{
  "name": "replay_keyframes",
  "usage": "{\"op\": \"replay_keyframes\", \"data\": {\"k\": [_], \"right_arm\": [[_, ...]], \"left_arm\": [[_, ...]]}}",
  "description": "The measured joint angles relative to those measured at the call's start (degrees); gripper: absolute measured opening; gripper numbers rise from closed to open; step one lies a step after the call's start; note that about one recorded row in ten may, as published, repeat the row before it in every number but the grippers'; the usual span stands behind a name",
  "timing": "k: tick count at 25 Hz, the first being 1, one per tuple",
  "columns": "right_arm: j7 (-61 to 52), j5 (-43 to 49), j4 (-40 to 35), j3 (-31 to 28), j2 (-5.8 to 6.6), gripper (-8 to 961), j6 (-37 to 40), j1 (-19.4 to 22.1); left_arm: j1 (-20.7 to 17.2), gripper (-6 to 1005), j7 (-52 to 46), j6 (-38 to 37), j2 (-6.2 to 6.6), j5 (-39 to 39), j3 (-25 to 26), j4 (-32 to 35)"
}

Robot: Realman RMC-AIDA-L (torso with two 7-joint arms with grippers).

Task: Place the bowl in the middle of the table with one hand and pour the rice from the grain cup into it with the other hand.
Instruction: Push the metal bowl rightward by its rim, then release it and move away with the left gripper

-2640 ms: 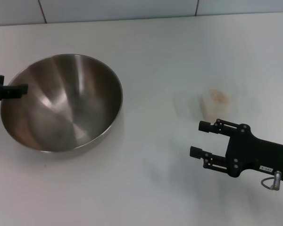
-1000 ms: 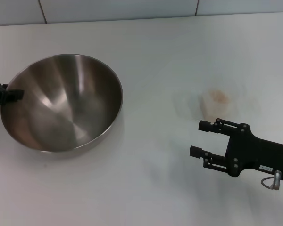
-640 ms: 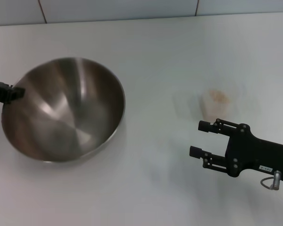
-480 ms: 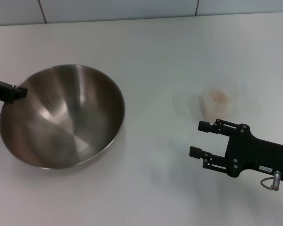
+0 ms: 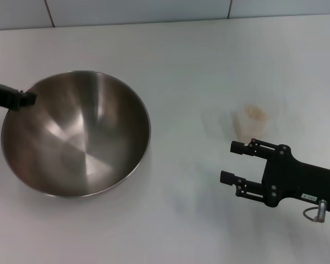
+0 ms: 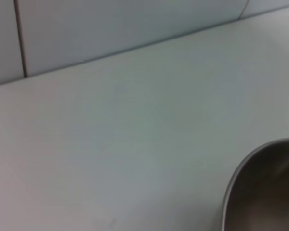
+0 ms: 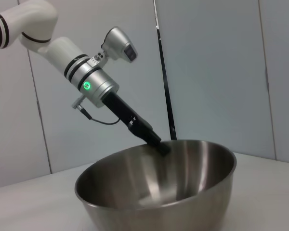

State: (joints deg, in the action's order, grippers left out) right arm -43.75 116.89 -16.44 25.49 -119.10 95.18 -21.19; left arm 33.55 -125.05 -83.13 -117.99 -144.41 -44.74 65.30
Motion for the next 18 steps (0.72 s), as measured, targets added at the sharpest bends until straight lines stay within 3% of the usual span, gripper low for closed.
{"op": "replay_keyframes", "data": {"k": [6, 12, 18], "right_arm": [[0.0, 0.0, 0.0, 0.0, 0.00, 665, 0.0, 0.0], [0.1, 0.0, 0.0, 0.0, 0.00, 664, 0.0, 0.3], [0.1, 0.0, 0.0, 0.1, 0.00, 663, 0.1, 0.5]], "left_arm": [[3.8, 41, 0.0, -3.9, 0.09, 0.6, 4.1, -0.1], [7.5, 40, 0.0, -4.7, -0.25, 1.7, 3.8, -0.8], [11.6, 41, 0.5, -3.5, -0.37, 2.0, 3.1, -5.8]]}}
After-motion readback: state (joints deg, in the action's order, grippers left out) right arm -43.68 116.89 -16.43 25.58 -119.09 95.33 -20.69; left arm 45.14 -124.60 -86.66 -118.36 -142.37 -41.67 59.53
